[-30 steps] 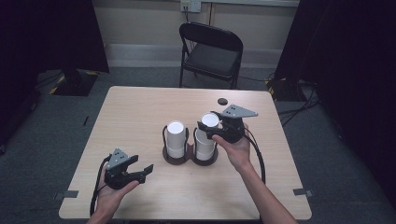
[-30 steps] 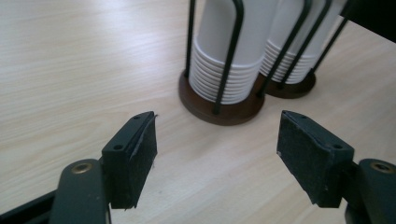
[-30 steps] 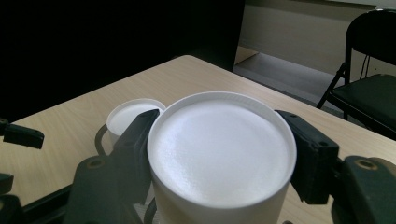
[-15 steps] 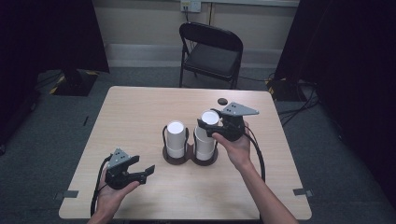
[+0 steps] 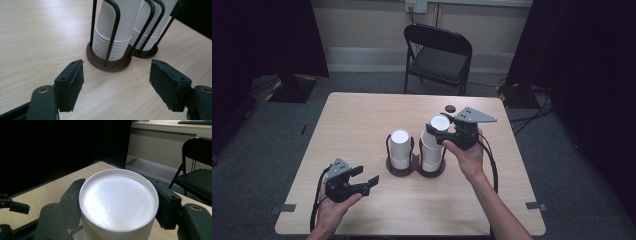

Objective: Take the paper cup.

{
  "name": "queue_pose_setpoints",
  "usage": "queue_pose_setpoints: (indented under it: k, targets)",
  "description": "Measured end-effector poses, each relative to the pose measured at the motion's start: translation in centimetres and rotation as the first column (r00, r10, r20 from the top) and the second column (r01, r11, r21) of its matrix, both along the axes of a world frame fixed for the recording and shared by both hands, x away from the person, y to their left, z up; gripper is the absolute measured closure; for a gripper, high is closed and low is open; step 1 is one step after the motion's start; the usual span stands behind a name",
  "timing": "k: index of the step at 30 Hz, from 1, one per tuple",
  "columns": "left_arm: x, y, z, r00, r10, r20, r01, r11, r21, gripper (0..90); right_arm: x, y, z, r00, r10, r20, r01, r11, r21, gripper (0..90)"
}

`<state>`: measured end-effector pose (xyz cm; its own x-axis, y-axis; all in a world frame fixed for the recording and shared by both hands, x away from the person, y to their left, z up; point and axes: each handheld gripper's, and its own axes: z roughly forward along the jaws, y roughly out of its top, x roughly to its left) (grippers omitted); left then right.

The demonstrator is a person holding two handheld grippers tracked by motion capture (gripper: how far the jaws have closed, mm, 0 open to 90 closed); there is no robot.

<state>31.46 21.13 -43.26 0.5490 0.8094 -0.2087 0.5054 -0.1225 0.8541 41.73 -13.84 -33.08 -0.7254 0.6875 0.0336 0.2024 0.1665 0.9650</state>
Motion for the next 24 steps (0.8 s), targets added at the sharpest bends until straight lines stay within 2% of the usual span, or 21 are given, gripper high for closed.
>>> queue_pose_setpoints:
  k: [1,3,6,11,13,14,17,18,21,23,24]
  targets:
    - [0.0,0.0,0.1,0.9998,0.009,0.016,-0.009,0.9999,0.013,27.5,-0.1,-0.2,0.1,1.0,0.002,0.001,-0.002,1.0,0.009,34.7]
    - [0.0,0.0,0.2,0.9999,0.006,0.016,-0.006,1.0,0.003,27.5,-0.2,-0.4,0.2,1.0,0.0,0.002,0.0,1.0,0.018,34.7]
    - [0.0,-0.2,0.5,0.9992,-0.002,0.039,0.001,1.0,0.008,28.4,-0.5,-1.1,0.6,0.9992,-0.039,0.0,0.039,0.999,0.021,34.7]
    - [0.0,-1.0,1.0,0.9976,-0.016,0.067,0.015,0.9998,0.009,28.0,-1.2,-2.5,1.0,0.9982,-0.059,-0.012,0.06,0.996,0.072,34.8]
    - [0.1,-1.2,1.4,0.9962,-0.041,0.076,0.043,0.9987,-0.027,27.1,-1.4,-2.7,1.1,0.9981,-0.061,-0.012,0.061,0.995,0.08,34.8]
    - [0.1,-1.3,1.7,0.9955,-0.041,0.085,0.044,0.9987,-0.027,27.1,-1.6,-3.2,1.3,0.9976,-0.066,-0.022,0.068,0.994,0.091,34.8]
    - [0.4,-1.8,2.7,0.9905,-0.052,0.128,0.055,0.9982,-0.022,27.5,-2.1,-4.0,1.7,0.9971,-0.069,-0.033,0.072,0.991,0.114,34.8]
    - [0.4,-1.8,2.7,0.9905,-0.052,0.128,0.055,0.9982,-0.022,28.2,-2.1,-4.0,1.7,0.9971,-0.069,-0.033,0.072,0.991,0.114,34.8]
    - [1.4,-2.9,3.5,0.9886,-0.069,0.133,0.067,0.9975,0.02,29.6,-2.9,-4.5,1.9,0.9963,-0.073,-0.044,0.079,0.988,0.132,34.9]
    - [1.5,-3.2,3.8,0.9874,-0.066,0.144,0.064,0.9978,0.013,31.2,-3.1,-4.6,1.9,0.996,-0.074,-0.05,0.08,0.987,0.139,34.9]
    - [1.6,-3.3,4.1,0.9829,-0.054,0.176,0.059,0.9979,-0.025,35.0,-3.5,-5.0,2.0,0.9919,-0.094,-0.085,0.107,0.98,0.165,34.9]
